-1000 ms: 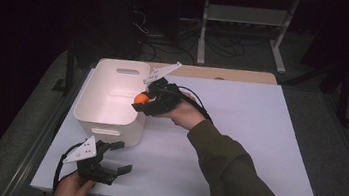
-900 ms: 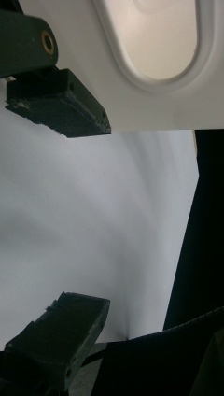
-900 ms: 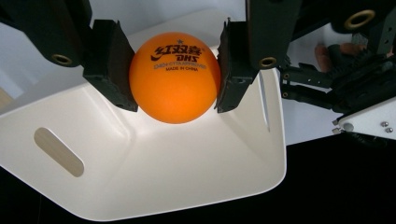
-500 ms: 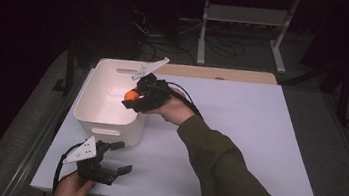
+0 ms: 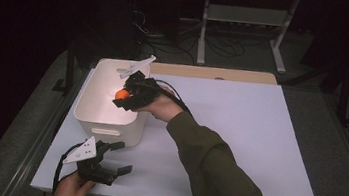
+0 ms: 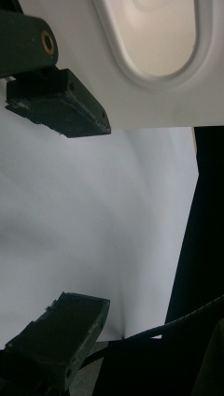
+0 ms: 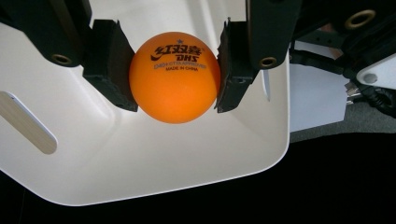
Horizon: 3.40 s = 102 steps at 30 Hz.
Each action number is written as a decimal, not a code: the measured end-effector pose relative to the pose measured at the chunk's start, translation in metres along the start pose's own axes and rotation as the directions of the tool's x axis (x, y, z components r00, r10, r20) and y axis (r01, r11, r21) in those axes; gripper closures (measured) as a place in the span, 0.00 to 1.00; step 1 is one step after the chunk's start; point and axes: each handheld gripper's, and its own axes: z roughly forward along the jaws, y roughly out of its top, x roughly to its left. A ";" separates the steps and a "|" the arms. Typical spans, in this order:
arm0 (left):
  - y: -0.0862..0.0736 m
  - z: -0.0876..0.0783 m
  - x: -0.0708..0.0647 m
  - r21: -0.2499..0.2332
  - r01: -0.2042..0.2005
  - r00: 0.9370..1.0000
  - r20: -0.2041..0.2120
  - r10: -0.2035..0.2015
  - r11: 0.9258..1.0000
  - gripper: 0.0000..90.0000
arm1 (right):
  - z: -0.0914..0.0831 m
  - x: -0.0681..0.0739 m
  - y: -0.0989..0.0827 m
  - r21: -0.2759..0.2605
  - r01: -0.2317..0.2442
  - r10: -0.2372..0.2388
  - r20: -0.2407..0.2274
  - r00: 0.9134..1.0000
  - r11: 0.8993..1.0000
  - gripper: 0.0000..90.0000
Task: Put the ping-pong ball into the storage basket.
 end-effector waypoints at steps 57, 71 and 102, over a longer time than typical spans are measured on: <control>0.000 0.000 0.000 -0.003 0.010 1.000 0.003 -0.010 1.000 0.15 | 0.001 -0.008 -0.001 0.029 -0.018 0.017 0.042 0.999 0.999 0.40; 0.000 0.000 0.001 -0.004 0.023 1.000 0.001 -0.023 1.000 0.15 | -0.031 -0.014 -0.026 -0.002 -0.039 0.039 0.064 0.997 0.999 0.38; 0.000 0.000 0.002 0.005 0.029 1.000 0.000 -0.029 1.000 0.15 | -0.064 -0.030 -0.112 -0.040 -0.159 0.164 0.184 0.969 0.986 0.14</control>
